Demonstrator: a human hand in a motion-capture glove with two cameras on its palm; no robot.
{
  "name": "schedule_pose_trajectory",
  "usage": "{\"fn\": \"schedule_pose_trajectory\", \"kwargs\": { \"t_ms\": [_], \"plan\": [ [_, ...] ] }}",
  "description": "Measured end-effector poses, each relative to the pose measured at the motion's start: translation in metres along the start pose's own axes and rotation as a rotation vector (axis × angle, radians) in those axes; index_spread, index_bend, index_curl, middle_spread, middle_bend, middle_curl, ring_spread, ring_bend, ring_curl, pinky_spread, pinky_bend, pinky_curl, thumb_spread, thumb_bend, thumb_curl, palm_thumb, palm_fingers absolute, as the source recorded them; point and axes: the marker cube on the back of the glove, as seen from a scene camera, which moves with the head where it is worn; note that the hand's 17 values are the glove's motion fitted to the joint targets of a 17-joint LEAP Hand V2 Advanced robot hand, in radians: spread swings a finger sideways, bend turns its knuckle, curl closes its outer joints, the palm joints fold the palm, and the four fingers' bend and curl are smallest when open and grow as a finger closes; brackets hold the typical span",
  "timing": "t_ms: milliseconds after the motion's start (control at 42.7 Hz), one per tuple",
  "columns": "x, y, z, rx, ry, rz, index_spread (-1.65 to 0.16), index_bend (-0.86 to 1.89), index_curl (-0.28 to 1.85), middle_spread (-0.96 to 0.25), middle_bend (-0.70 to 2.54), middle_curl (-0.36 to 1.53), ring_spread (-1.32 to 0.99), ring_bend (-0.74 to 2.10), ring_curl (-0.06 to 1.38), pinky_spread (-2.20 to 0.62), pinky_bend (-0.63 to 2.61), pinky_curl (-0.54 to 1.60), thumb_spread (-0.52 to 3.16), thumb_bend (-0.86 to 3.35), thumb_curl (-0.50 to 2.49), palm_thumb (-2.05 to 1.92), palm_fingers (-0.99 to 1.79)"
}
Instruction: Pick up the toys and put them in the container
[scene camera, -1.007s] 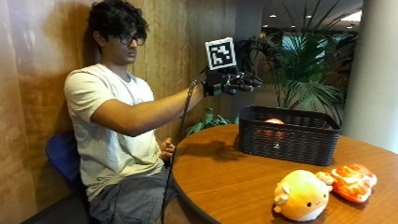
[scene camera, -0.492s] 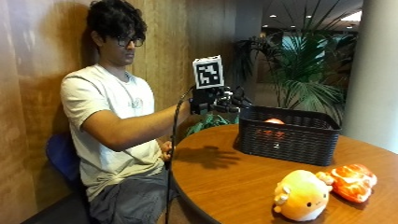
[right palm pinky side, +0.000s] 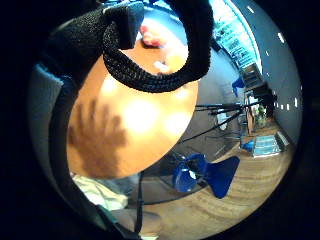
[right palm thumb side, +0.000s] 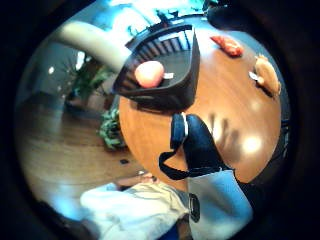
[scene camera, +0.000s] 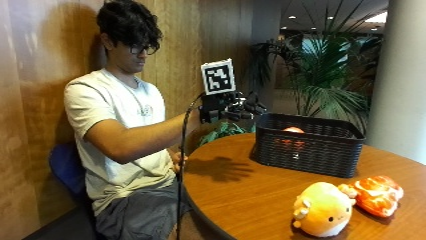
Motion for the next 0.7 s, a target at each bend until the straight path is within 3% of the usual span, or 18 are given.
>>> {"fn": "schedule_pose_trajectory", "kwargs": {
  "t_ms": [702],
  "plan": [
    [-0.0043, 0.0034, 0.0065, -0.022, -0.004, -0.026, -0.34, 0.19, 0.43, -0.03, 0.18, 0.42, -0.02, 0.31, 0.43, 0.02, 0.85, 0.31, 1.36, -0.01, 0.37, 0.22, 0.04]
  ]
}}
